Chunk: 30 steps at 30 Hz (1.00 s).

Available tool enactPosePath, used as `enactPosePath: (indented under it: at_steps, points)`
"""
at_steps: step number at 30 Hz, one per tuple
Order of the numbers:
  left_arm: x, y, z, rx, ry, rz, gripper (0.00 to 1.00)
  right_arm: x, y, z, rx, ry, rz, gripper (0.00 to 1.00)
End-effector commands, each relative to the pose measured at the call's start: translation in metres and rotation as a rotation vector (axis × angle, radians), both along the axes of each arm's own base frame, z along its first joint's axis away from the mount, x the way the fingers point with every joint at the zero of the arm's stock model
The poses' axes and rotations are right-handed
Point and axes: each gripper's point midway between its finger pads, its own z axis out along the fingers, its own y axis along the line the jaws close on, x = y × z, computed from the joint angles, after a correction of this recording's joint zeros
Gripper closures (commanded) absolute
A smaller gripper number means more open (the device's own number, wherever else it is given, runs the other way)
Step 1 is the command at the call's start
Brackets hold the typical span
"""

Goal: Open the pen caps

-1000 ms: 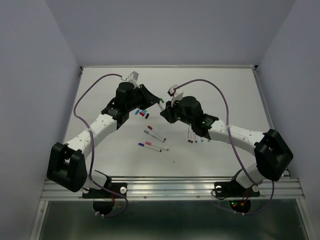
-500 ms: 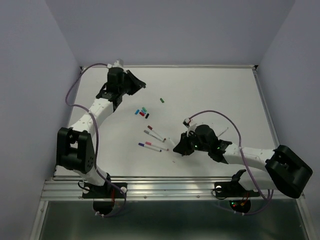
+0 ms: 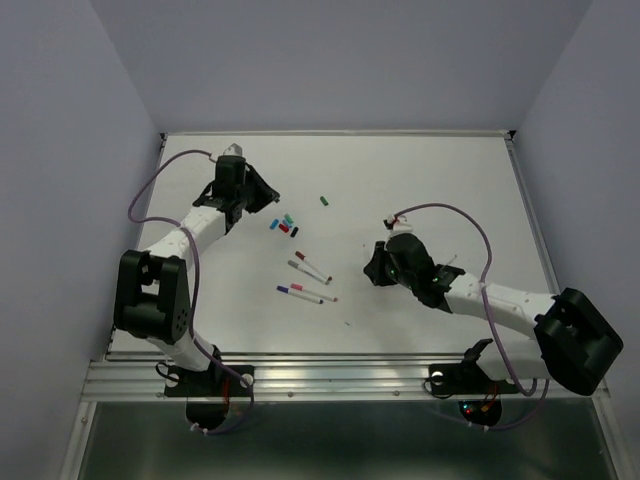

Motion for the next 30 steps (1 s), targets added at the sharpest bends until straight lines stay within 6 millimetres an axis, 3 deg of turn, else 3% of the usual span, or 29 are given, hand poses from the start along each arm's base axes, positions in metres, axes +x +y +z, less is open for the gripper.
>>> enactPosePath:
  at_steps: [1, 8, 12, 20, 24, 25, 27, 28, 30]
  points:
    - [-0.029, 0.014, -0.052, 0.104, 0.154, 0.002, 1.00, 0.036, -0.045, 0.004, -0.159, -0.044, -0.256, 0.99]
    - [-0.054, 0.025, -0.089, 0.174, 0.253, 0.010, 1.00, 0.039, -0.079, -0.015, -0.264, 0.008, -0.366, 0.95]
    - [-0.060, 0.019, -0.107, 0.175, 0.308, -0.019, 1.00, 0.037, -0.085, -0.024, -0.277, 0.028, -0.387, 0.92]
    - [-0.061, 0.008, -0.111, 0.189, 0.332, -0.020, 1.00, 0.042, -0.097, -0.031, -0.314, 0.039, -0.416, 0.86]
    - [-0.062, 0.006, -0.111, 0.192, 0.344, -0.022, 0.92, 0.043, -0.095, -0.033, -0.315, 0.046, -0.412, 0.77]
    - [-0.063, 0.004, -0.111, 0.193, 0.344, -0.027, 0.82, 0.043, -0.093, -0.032, -0.307, 0.047, -0.405, 0.72]
    - [-0.063, 0.003, -0.110, 0.192, 0.346, -0.028, 0.79, 0.043, -0.090, -0.030, -0.296, 0.048, -0.396, 0.69]
    - [-0.065, 0.002, -0.109, 0.191, 0.349, -0.027, 0.54, 0.044, -0.088, -0.025, -0.282, 0.041, -0.391, 0.65]
    - [-0.065, 0.002, -0.107, 0.188, 0.347, -0.027, 0.44, 0.043, -0.088, -0.022, -0.274, 0.036, -0.391, 0.54]
